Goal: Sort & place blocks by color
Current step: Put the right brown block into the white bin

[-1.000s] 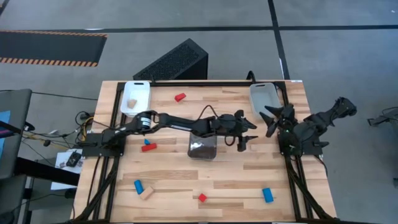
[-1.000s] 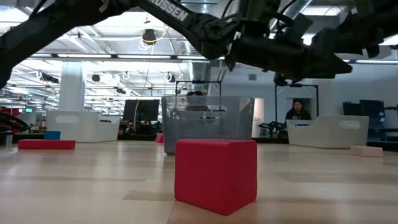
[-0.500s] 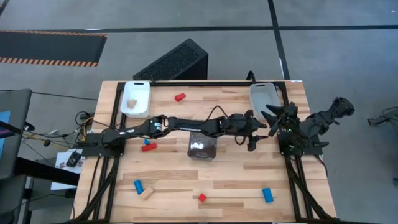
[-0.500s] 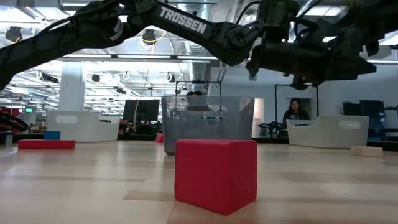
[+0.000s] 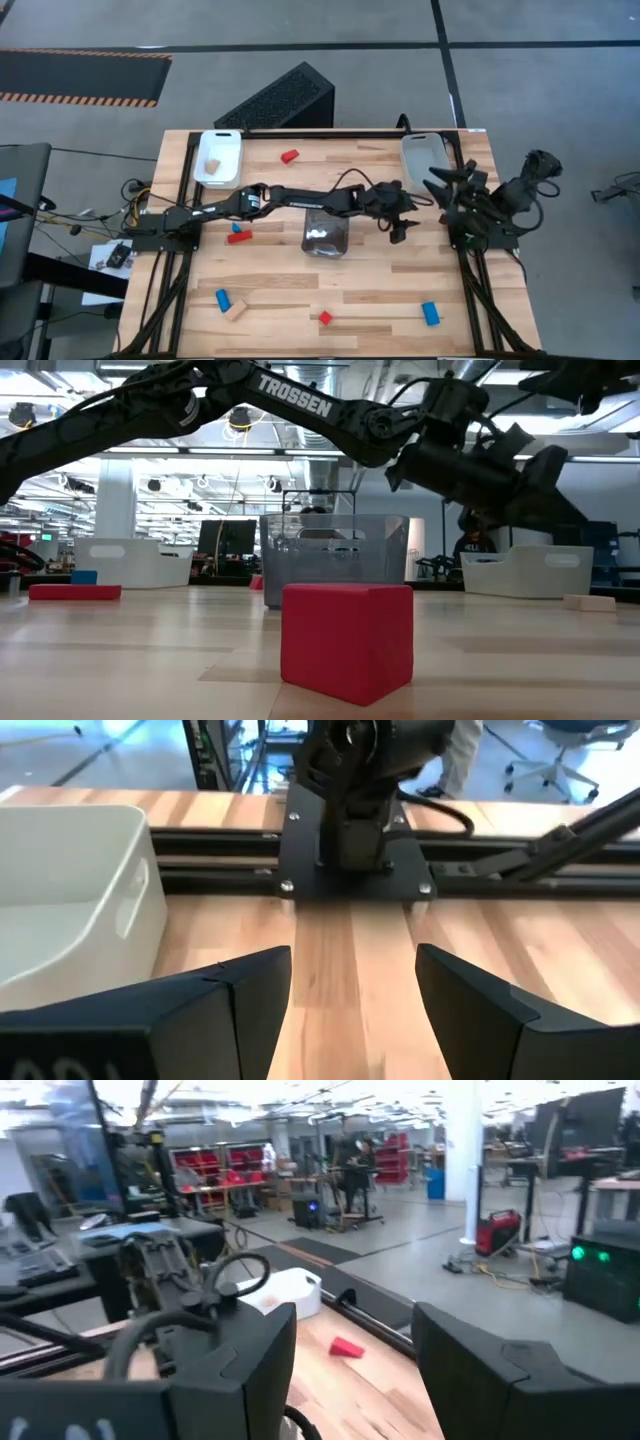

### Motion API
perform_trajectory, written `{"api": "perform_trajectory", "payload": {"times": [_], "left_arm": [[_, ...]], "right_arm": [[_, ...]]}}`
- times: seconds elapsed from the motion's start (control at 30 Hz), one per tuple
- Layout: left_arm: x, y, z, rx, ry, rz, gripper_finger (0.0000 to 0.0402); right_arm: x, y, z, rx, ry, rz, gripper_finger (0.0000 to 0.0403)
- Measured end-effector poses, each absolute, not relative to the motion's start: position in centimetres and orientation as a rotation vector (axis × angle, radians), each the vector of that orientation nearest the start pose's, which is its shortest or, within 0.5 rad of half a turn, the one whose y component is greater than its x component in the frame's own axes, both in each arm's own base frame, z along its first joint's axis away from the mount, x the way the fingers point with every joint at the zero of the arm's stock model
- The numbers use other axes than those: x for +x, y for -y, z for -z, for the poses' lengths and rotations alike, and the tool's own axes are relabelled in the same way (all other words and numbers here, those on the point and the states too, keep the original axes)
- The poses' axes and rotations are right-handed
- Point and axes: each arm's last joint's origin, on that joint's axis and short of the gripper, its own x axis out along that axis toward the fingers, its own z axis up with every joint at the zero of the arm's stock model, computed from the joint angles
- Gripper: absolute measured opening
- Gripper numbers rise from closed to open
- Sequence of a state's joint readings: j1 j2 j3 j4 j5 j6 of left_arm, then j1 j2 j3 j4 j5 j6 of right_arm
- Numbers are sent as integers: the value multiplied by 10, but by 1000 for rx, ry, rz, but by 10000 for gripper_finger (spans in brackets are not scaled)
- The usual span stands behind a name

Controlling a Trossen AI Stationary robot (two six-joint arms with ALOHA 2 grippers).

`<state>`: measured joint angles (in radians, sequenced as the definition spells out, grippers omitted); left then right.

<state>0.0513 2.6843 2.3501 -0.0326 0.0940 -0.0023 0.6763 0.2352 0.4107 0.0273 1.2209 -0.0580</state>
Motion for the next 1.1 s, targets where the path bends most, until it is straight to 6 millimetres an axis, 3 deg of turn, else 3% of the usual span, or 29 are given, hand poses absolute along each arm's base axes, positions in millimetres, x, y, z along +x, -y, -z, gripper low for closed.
{"api": "perform_trajectory", "payload": {"times": [0.17, 0.5, 0.93, 1.1], "left_arm": [[595, -20, -155, 10, -436, 63, 206], [593, 15, -151, 131, -482, 90, 206], [592, 12, -148, 131, -520, 48, 206], [595, 21, -120, 129, -541, 67, 206]], "right_arm": [[71, -24, -282, 111, 101, 531, 224], [70, -24, -285, 107, 110, 540, 224], [69, -23, -290, 93, 131, 536, 224], [69, -23, -290, 91, 133, 535, 224]]}}
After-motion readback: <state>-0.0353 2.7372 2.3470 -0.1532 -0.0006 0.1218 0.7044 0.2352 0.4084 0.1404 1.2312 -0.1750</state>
